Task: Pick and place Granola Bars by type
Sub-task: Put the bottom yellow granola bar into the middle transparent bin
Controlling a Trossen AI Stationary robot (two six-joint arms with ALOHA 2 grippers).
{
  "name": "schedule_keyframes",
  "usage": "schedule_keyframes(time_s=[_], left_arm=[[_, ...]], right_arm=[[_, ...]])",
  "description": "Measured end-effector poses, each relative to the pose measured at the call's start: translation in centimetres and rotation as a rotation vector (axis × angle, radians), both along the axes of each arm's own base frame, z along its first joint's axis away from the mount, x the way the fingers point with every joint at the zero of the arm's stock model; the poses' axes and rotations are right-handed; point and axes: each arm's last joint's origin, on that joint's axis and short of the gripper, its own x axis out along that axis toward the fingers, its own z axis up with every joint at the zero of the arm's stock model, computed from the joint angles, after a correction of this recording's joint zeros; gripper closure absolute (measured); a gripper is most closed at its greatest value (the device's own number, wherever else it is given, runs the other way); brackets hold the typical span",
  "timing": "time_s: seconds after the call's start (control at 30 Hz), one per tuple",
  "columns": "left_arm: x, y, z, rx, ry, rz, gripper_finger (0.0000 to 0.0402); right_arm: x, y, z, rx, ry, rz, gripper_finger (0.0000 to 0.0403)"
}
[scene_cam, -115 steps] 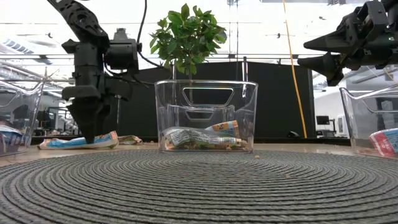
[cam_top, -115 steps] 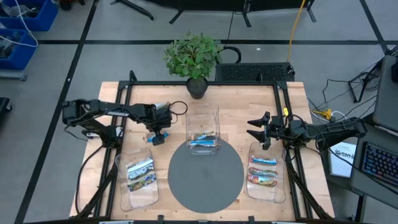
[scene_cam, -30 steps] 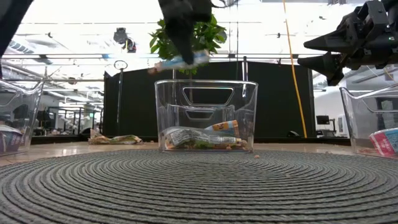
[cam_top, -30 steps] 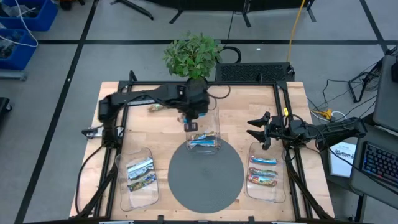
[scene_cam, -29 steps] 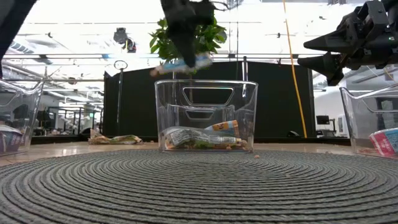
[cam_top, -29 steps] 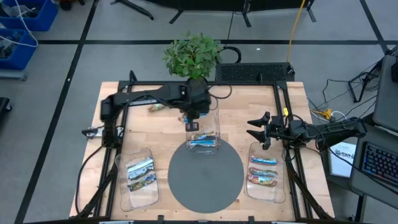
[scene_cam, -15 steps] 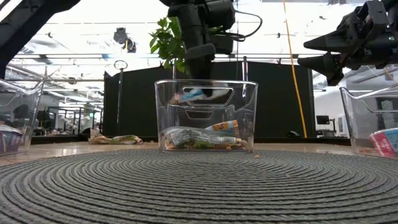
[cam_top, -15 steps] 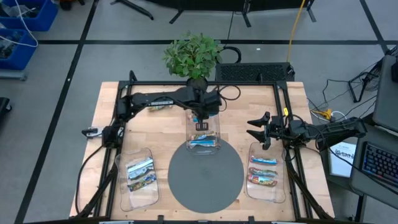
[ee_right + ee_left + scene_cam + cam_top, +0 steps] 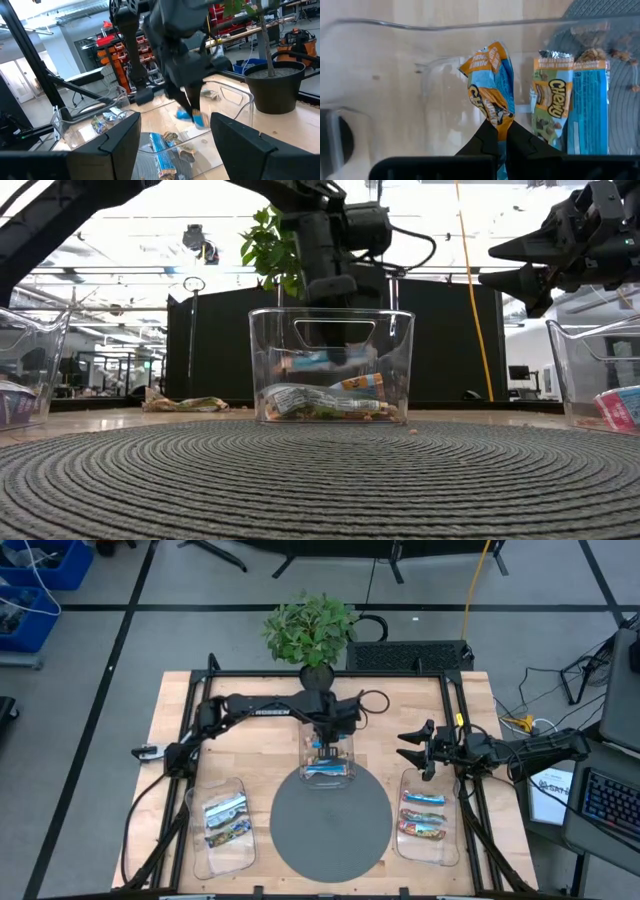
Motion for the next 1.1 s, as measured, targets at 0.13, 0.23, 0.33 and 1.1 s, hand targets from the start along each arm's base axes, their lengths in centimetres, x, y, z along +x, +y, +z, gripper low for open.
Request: schedule_keyframes(time_s=[0.13,0.23,0.33,1.1], left_arm=[[0.2,-0.3,-0.8,-0.003,0.012,-0.005,0.0393],[0.1,-0.5,-1.8,-0.004,0.017,-0.009,0.0393],[-0.1,-0.8,-3.0,-0.008,0.025,-0.007,0.0393],[-0.4,-1.2,-3.8,-0.027,0.038,0.023,0.0205]], right_arm=[[0.0,0.0,0.0,0.0,0.0,0.001,0.017],[0.0,0.0,0.0,0.0,0.0,0.0,0.017],[0.0,0.0,0.0,0.0,0.0,0.0,0.017],[0.0,0.0,0.0,0.0,0.001,0.0,0.017]])
